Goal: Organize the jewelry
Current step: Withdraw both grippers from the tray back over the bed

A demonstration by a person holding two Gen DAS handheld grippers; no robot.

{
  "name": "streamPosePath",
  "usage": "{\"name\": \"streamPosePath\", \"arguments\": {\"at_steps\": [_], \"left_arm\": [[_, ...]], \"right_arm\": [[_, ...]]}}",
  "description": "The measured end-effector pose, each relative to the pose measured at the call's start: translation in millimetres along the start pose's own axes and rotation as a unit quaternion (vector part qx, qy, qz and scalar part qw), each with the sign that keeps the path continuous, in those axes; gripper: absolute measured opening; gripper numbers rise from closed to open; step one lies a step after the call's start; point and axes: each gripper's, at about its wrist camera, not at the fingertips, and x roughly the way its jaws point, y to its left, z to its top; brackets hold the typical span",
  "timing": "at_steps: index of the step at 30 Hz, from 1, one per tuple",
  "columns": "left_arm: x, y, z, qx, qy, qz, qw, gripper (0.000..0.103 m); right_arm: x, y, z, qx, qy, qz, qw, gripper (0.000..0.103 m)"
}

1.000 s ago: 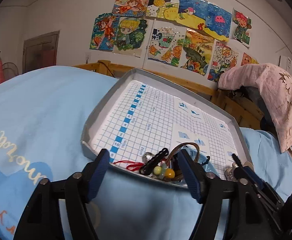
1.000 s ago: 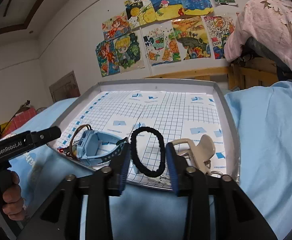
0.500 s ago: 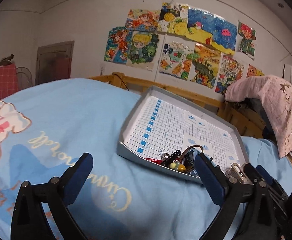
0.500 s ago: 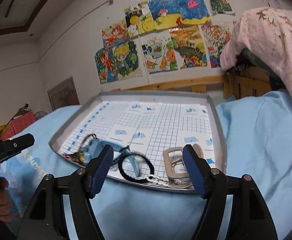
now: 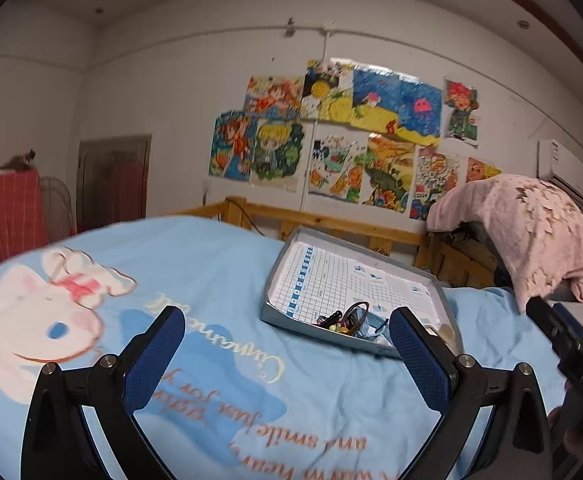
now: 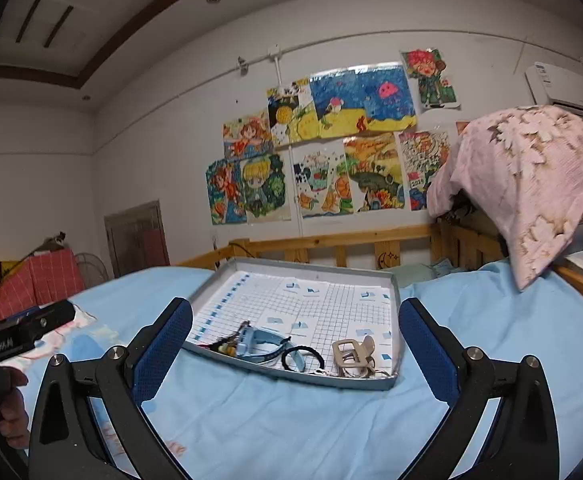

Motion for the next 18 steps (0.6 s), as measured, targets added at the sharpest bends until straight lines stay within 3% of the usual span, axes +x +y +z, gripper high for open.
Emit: {"name": "streamPosePath", "arguments": {"at_steps": [11, 18], "left_arm": [[-76, 7, -17, 0.021, -0.012, -0.012, 0.9996, 0.103], [-103, 9, -28, 0.033, -0.018, -0.031, 0.9988, 0.103]], "right_arm": [[-100, 16, 3, 0.006, -0.028, 0.004, 1.000, 0.101], [-144, 31, -19, -0.018, -0.029, 0.003, 0.999, 0.101]]}}
